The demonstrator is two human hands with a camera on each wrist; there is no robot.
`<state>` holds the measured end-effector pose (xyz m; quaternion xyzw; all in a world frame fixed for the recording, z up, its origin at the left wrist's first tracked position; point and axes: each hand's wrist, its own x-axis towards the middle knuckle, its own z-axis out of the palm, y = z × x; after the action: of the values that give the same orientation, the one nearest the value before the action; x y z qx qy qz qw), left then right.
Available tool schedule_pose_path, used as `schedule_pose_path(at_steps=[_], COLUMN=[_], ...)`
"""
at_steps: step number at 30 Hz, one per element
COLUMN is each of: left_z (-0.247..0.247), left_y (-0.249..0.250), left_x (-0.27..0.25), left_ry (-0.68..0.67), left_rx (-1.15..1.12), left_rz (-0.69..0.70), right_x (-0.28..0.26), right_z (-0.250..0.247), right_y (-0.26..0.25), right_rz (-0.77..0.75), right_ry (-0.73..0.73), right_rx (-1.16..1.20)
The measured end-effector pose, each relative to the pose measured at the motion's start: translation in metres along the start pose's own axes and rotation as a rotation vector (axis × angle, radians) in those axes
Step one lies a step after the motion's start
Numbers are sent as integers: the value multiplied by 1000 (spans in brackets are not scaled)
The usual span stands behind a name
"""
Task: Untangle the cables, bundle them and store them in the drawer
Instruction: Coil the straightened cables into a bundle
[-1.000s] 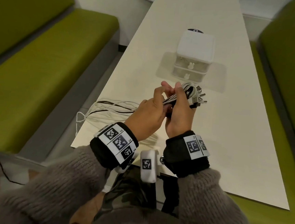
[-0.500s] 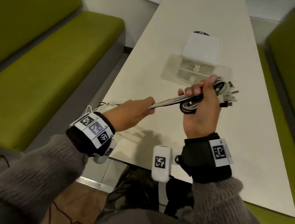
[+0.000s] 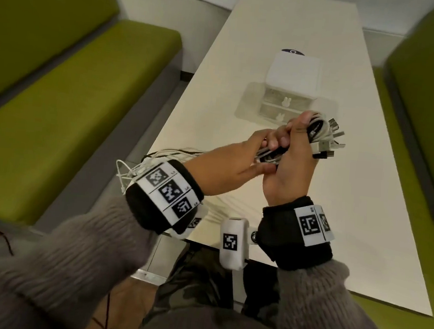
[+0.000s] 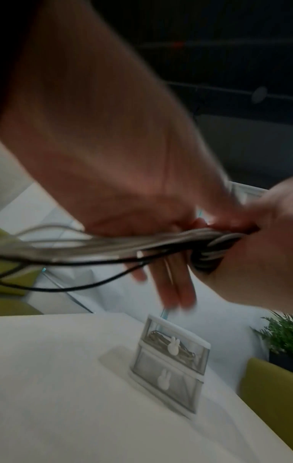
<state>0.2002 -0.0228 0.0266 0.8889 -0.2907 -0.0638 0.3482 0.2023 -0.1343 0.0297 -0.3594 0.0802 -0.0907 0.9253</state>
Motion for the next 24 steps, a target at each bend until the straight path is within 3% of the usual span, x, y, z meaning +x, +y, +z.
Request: schedule_pose_path(at_steps=[2,7,11,19,24], left_z=[11,19,16,8,-10], left_y=[-2,-20,-32,-61,-58], left_x=[5,-7,-20,-40,-49], left_ry=[42,-34,-34,-23,-39], left_rx=[-41,228,289,100,10], left_rz=[-24,-83,-100,-178,-173], right_x=[0,-3,-3,7,13], right_z=[-3,-11,-12,-20,-29], right_y=[-2,1,-2,-28,-37], right_rz=[-6,6,43,14,50], right_ry=[15,71,90,69,-22], right_rx=[10,-27,28,-8,-370])
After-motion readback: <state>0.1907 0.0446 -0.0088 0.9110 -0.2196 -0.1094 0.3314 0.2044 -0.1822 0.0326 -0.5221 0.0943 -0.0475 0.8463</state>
